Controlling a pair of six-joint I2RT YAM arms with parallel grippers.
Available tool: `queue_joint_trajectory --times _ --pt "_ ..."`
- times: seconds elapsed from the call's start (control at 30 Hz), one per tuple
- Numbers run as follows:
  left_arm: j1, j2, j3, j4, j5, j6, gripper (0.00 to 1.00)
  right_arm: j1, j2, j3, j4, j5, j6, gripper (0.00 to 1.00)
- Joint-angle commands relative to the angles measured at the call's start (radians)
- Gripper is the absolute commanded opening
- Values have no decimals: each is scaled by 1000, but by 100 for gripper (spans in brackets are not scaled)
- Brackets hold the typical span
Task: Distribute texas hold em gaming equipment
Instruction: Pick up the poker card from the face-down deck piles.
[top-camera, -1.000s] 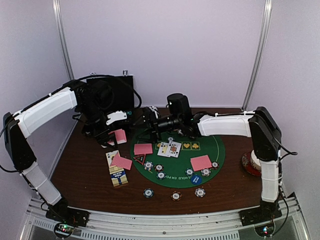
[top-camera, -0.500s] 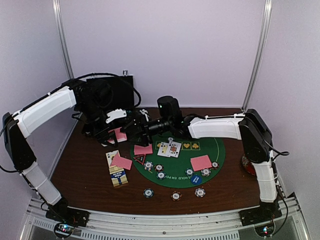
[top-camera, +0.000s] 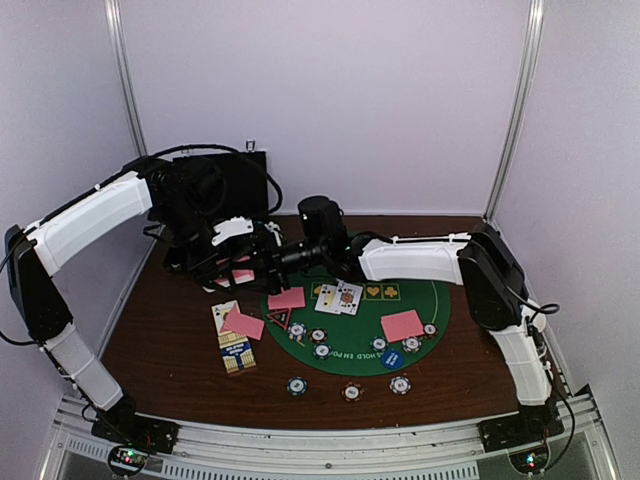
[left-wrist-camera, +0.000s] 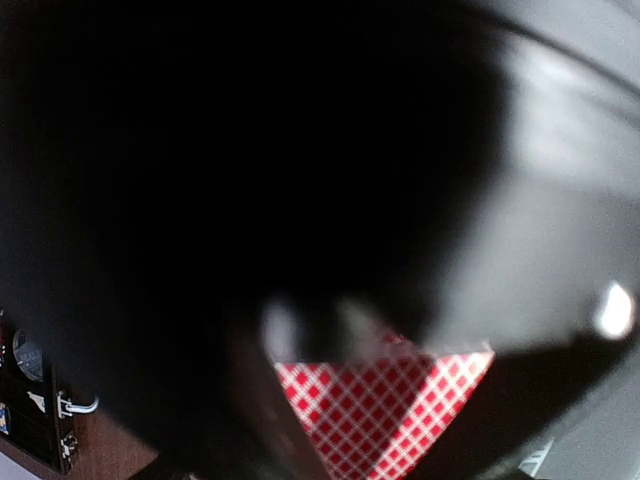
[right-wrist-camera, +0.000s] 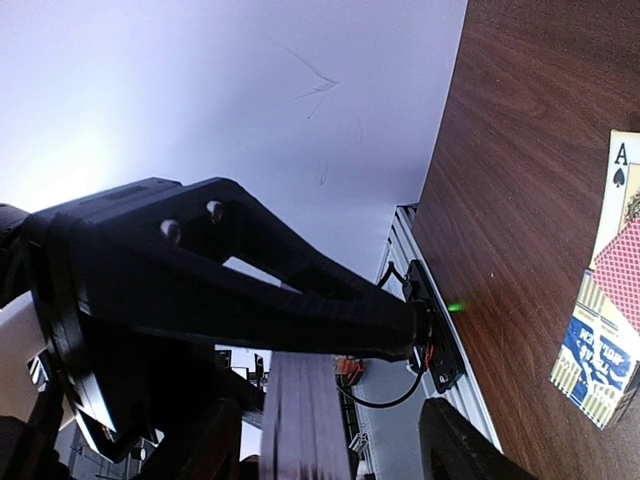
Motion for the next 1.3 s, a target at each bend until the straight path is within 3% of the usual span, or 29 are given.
queue_joint_trajectory --times 0.0,0.43,0.83,1.27 --pt "0 -24 18 -6 18 9 3 -33 -21 -55 11 24 -3 63" --pt "0 -9 22 -5 21 11 3 -67 -135 -155 16 14 -30 51" --pt "0 7 21 -4 -6 13 3 -66 -193 -165 85 12 21 20" --pt "-1 6 18 -4 -16 11 2 -65 -191 -165 46 -19 1 1"
